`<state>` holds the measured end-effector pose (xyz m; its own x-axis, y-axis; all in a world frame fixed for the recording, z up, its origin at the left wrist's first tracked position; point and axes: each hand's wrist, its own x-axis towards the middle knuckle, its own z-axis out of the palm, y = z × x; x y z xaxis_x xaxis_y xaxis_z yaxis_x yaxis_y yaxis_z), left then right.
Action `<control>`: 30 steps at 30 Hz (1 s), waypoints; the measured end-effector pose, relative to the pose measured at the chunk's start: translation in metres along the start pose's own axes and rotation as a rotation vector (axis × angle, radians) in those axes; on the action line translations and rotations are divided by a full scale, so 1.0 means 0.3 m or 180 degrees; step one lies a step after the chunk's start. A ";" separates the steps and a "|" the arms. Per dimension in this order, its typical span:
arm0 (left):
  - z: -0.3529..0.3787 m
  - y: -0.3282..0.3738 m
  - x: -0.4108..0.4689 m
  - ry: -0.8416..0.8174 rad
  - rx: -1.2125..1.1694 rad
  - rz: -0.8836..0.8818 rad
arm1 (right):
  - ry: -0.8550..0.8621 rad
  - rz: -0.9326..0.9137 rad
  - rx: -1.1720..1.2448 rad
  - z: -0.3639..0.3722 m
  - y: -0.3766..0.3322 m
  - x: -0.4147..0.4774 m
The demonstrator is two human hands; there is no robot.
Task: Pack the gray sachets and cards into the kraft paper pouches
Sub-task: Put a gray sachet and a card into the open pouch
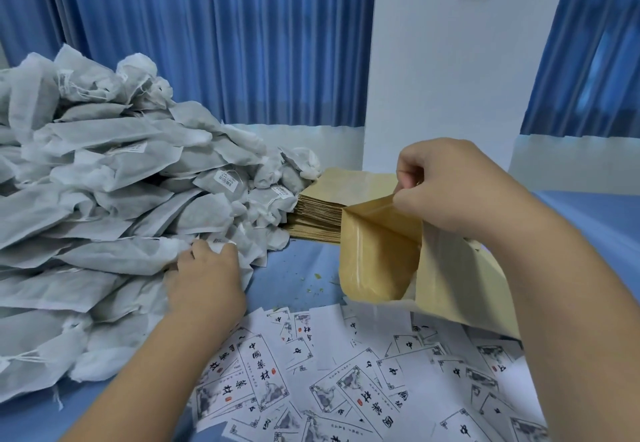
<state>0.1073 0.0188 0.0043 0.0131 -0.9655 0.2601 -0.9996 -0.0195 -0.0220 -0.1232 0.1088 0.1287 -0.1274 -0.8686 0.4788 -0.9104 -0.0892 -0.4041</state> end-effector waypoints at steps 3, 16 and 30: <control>0.013 -0.005 0.008 -0.0011 -0.0185 0.0047 | 0.0003 0.0014 0.0003 -0.003 -0.002 -0.002; -0.077 0.023 -0.049 0.0643 -0.3187 0.0821 | -0.0058 0.0112 -0.0095 -0.010 -0.006 -0.011; -0.203 0.280 -0.132 -0.0844 -0.4724 0.1038 | -0.0159 0.0004 -0.0284 0.007 -0.013 -0.003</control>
<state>0.0211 0.0713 0.0509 -0.3604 -0.8964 0.2581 -0.0839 0.3067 0.9481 -0.1187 0.1088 0.1283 -0.1109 -0.8921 0.4380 -0.9419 -0.0463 -0.3327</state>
